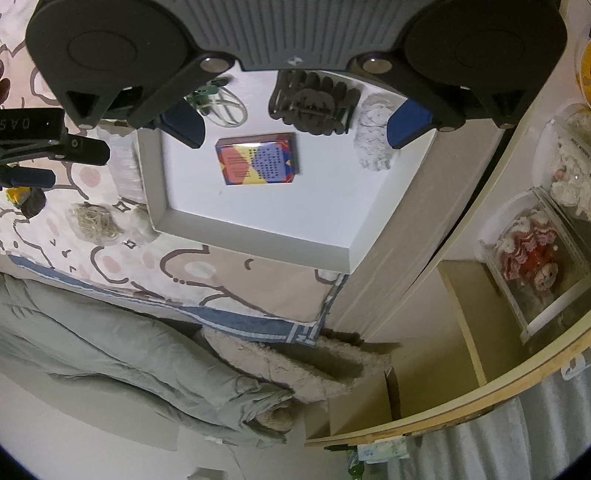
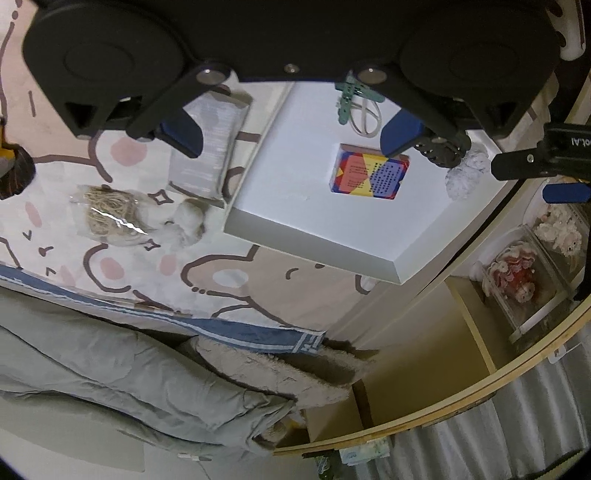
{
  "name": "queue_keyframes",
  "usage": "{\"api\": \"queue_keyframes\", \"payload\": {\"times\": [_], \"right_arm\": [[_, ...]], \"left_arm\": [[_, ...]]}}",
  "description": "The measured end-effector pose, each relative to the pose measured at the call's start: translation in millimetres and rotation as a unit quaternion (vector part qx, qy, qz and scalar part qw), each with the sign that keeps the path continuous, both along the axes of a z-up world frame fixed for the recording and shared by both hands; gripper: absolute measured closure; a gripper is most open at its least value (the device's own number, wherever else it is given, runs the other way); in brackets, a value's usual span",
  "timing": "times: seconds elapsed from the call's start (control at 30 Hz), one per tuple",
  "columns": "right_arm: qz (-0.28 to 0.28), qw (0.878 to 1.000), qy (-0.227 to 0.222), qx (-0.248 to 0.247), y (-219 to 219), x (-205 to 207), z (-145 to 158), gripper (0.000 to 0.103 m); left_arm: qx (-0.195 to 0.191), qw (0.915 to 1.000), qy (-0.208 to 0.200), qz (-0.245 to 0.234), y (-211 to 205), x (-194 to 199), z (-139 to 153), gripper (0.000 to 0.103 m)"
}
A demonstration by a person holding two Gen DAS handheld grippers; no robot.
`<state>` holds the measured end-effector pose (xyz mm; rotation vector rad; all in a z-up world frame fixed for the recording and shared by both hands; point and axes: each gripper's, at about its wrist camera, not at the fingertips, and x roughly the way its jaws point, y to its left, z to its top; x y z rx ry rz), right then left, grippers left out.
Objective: Organize objects
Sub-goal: 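Withdraw both tools and move the left tool toward the clear plastic packet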
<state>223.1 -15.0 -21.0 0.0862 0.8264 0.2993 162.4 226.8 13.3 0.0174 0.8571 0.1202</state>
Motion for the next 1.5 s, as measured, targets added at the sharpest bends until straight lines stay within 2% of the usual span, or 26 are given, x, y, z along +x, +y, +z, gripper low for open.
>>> {"api": "queue_keyframes", "payload": {"times": [0.37,0.5,1.1,1.37,1.5], "right_arm": [[-0.027,1.000,-0.007,-0.001,-47,-9,-1,0.000],[-0.042,0.999,0.000,0.003,-70,-10,-4,0.000],[-0.140,0.990,-0.020,-0.024,-191,-39,-19,0.000],[-0.175,0.983,-0.032,-0.037,-235,-52,-31,0.000],[-0.185,0.982,-0.034,-0.028,-255,-53,-40,0.001]], "left_arm": [[0.005,0.9998,-0.008,-0.019,-43,12,-1,0.000],[-0.005,0.9994,-0.012,-0.032,-64,19,-6,0.000],[-0.035,0.9948,-0.045,-0.084,-187,35,-33,0.000],[-0.056,0.9929,-0.073,-0.075,-228,25,-59,0.001],[-0.056,0.9935,-0.082,-0.055,-239,22,-77,0.008]]}}
